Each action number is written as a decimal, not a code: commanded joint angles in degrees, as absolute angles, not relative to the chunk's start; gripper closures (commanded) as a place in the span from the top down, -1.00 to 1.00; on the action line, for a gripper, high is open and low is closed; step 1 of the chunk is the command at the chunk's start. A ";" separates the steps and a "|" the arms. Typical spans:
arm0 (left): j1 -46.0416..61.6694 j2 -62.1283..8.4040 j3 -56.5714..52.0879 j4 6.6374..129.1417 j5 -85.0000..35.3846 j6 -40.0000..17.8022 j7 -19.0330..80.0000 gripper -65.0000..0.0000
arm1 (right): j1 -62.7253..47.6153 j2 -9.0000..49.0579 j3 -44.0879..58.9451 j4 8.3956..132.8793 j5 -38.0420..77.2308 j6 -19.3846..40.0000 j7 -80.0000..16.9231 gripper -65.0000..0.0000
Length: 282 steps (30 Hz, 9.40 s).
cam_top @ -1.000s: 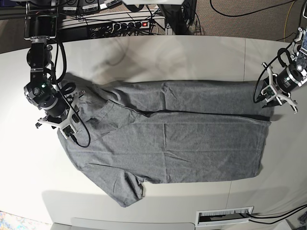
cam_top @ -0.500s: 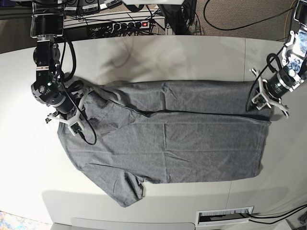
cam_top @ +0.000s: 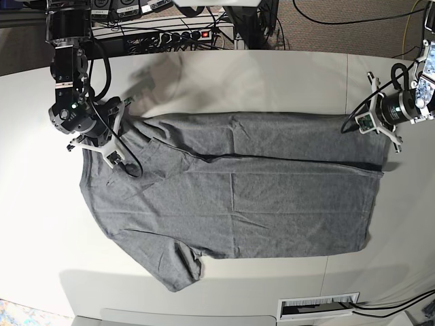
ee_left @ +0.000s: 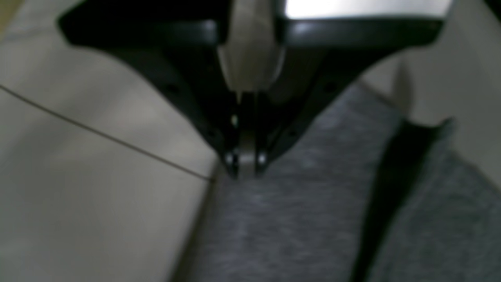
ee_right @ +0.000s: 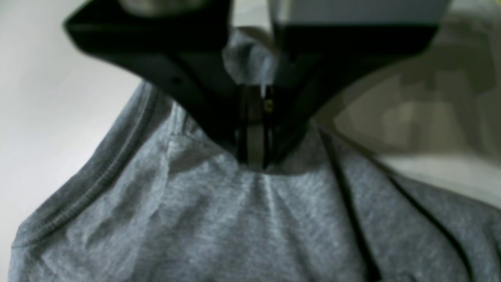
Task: Fold the T-shirt properly
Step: 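Lay the folded edge flat and open both grippers, then move both grippers across to the shirt's opposite long edge, then grasp the opposite edge with left and right grippers, then lift that edge and fold it over onto the first fold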
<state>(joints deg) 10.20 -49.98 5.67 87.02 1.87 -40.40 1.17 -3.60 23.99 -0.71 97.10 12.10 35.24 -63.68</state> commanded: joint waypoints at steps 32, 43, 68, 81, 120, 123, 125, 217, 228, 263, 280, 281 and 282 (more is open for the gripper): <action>7.20 -55.48 14.98 78.50 10.20 -40.00 -6.90 -1.00 | -7.68 31.03 -0.45 97.56 19.77 35.83 -72.16 -1.00; 20.40 -60.34 15.25 89.65 8.73 -40.00 3.11 -1.00 | -16.23 34.46 -0.38 105.73 20.53 35.83 -72.42 -1.00; 27.57 -69.04 8.23 106.83 0.78 -33.87 9.65 -1.00 | -21.56 34.44 11.77 114.21 22.37 35.77 -63.99 -1.00; 10.41 -57.84 -1.30 92.86 -13.50 -23.40 7.81 -1.00 | -14.06 32.47 18.55 114.43 26.06 35.81 -59.55 -1.00; -21.04 -33.80 -1.28 47.44 -18.70 -29.50 12.45 -0.25 | -7.44 29.23 18.55 108.16 23.11 35.77 -57.56 -0.41; -20.95 -33.34 -1.28 47.44 -18.61 -30.09 12.43 -0.25 | -7.44 29.21 18.55 108.22 23.11 35.77 -57.56 -0.41; -21.63 -33.85 -1.28 47.53 -18.63 -31.64 12.19 -0.25 | -7.42 29.23 18.55 108.27 23.09 35.77 -57.56 -0.41; -21.74 -42.13 -1.28 69.47 -34.79 -40.00 31.75 -1.00 | 35.55 29.04 -14.52 50.54 7.90 35.88 -32.91 -0.29; -21.74 -42.57 -1.28 69.47 -34.79 -40.00 31.75 -1.00 | 35.55 28.67 -14.59 43.90 0.58 35.79 -24.60 -0.29; -21.74 -48.23 -1.28 75.99 -48.07 -40.00 38.74 -1.00 | 32.38 36.12 -14.52 69.47 31.33 35.83 -59.96 -1.00; -17.96 -47.94 -1.28 75.99 -47.57 -40.00 37.45 -1.00 | 32.42 30.11 -14.52 67.07 6.28 35.33 -45.93 -0.61; -17.96 -47.94 -1.28 75.99 -47.57 -40.00 37.47 -1.00 | 32.38 29.98 -14.52 67.07 5.34 35.29 -45.84 -0.62; -17.93 -47.97 -1.28 75.99 -47.55 -40.00 37.50 -1.00 | 32.38 29.85 -14.52 67.07 4.80 35.29 -45.84 -0.62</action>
